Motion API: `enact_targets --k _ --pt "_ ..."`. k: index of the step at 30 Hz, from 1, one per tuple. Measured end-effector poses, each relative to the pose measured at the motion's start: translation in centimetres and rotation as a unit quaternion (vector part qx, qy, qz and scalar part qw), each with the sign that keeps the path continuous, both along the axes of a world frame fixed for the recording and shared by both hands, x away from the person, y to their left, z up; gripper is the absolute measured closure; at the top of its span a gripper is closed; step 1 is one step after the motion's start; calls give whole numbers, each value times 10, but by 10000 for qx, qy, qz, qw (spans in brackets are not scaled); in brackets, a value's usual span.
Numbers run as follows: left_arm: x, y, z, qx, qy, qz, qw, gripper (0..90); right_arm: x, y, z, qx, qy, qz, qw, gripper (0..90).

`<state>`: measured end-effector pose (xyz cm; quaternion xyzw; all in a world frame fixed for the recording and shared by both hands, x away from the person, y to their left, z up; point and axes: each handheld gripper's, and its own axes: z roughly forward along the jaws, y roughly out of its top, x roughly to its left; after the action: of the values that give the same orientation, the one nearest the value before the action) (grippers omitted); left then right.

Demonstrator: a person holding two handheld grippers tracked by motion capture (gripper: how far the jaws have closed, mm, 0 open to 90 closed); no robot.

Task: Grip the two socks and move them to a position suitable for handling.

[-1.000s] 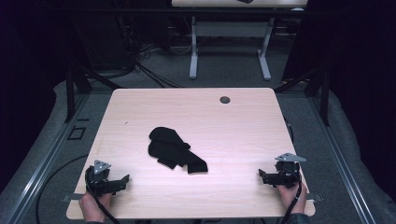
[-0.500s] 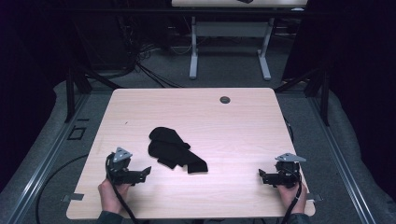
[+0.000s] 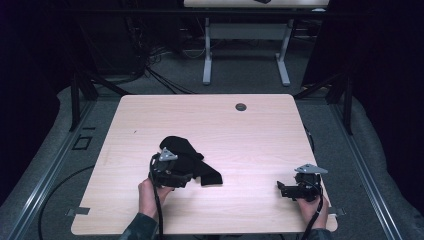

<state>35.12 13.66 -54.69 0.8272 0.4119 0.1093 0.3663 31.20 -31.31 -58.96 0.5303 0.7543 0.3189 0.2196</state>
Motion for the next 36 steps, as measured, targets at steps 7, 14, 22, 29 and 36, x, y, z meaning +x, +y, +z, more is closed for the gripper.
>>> enact_targets --k 7,14,22,29,36 --pt "7 -18 -5 30 157 -137 9998 248 0 0 0 4 3 11 10000 18" --pt "14 -35 -12 282 258 -175 9991 419 0 0 0 4 -3 11 10000 19" --pt "18 -41 -19 506 348 -195 9979 662 0 0 0 5 -7 8 10000 21" --pt "18 -39 -18 458 228 -97 9986 818 0 0 0 8 -22 9 10000 22" --pt "13 -34 -4 396 30 5 9992 822 0 -1 0 12 -17 16 10000 23"
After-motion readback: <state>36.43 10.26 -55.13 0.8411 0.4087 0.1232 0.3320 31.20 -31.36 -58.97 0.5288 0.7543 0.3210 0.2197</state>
